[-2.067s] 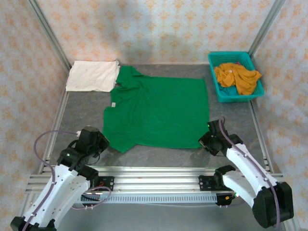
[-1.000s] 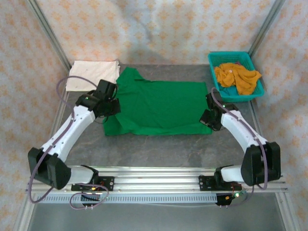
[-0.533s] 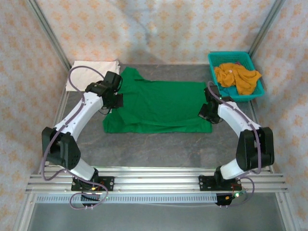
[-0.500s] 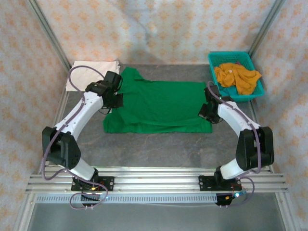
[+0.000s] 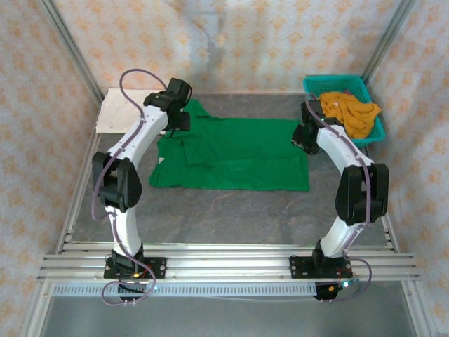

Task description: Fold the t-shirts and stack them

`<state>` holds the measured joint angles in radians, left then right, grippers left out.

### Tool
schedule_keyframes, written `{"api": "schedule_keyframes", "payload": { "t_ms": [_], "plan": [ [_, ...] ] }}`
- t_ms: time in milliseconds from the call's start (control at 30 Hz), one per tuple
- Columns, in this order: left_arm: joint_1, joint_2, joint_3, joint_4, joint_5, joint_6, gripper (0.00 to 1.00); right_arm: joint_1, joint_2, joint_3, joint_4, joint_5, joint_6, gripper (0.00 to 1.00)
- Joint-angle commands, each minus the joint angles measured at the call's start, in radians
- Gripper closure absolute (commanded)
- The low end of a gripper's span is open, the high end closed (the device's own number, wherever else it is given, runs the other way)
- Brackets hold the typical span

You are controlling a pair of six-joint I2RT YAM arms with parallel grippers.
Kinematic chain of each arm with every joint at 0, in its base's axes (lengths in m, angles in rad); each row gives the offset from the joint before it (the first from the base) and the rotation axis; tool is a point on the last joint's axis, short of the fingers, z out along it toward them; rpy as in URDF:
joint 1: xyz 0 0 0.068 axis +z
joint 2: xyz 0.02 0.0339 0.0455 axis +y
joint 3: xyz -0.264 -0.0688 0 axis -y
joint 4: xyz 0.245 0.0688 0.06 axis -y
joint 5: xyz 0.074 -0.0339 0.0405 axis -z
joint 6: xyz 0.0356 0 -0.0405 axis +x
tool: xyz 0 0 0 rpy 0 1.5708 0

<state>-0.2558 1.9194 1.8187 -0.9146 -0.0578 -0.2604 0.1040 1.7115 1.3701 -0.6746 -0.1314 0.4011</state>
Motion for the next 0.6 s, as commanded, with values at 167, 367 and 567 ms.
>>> {"api": "schedule_keyframes", "payload": {
  "t_ms": [167, 367, 567],
  "plan": [
    [-0.014, -0.361, -0.487, 0.146, -0.021, -0.052, 0.5, 0.03, -0.288, -0.328, 0.092, -0.056, -0.03, 0.7],
    [0.014, -0.344, -0.64, 0.17, 0.026, -0.055, 0.52, 0.057, -0.278, -0.425, 0.085, -0.035, -0.023, 0.7],
    [0.05, -0.272, -0.727, 0.268, 0.102, -0.086, 0.54, 0.057, -0.158, -0.445, 0.136, -0.038, 0.007, 0.72]
  ]
}}
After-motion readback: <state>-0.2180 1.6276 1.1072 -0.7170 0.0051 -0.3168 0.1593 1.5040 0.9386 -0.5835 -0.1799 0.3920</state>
